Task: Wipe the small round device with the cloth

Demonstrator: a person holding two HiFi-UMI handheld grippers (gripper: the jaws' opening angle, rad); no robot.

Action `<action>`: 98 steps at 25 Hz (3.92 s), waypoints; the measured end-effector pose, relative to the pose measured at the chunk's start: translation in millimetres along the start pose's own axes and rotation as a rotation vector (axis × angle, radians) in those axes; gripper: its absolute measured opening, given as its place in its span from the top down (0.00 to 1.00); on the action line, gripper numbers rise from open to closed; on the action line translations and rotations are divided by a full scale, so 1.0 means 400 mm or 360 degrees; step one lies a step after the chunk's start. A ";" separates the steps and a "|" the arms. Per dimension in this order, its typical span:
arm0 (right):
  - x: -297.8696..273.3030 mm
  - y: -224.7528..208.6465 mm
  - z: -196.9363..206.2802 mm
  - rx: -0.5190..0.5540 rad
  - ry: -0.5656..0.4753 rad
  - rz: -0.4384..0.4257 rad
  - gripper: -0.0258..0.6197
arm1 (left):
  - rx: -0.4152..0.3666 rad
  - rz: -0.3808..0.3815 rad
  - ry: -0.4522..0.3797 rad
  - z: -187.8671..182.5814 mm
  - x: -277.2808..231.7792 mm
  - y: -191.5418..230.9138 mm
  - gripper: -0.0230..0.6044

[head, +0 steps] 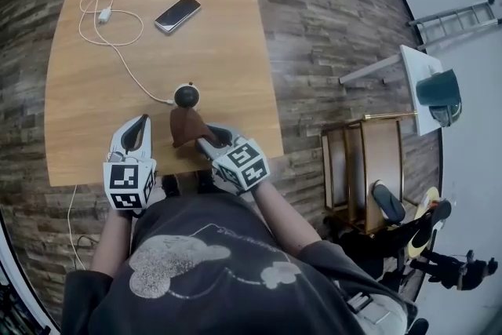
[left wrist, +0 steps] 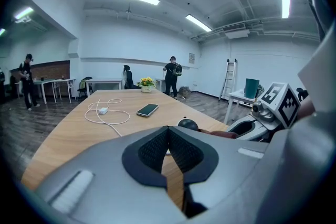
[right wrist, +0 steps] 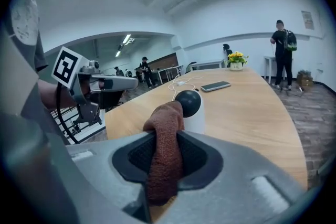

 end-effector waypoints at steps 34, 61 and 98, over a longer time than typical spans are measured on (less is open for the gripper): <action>0.054 -0.219 -0.055 -0.0378 0.0011 0.0391 0.84 | 0.0002 -0.0061 0.0018 0.008 0.007 0.001 0.93; 0.015 -0.287 -0.190 0.0047 -0.0069 0.0239 0.84 | -0.0017 -0.0190 -0.0008 -0.027 0.012 0.022 0.93; -0.167 -0.328 -0.140 0.0146 0.0180 -0.0238 0.84 | 0.0143 -0.0502 0.0180 0.039 -0.039 0.058 0.93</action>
Point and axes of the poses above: the fingertips, and each gripper's own axes: x backward along the fingers, y to its left, z out of its underside, the point moved 2 cm from there along x, backward along the fingers, and after that the axes turned 1 degree about -z, right-handed, at the moved point
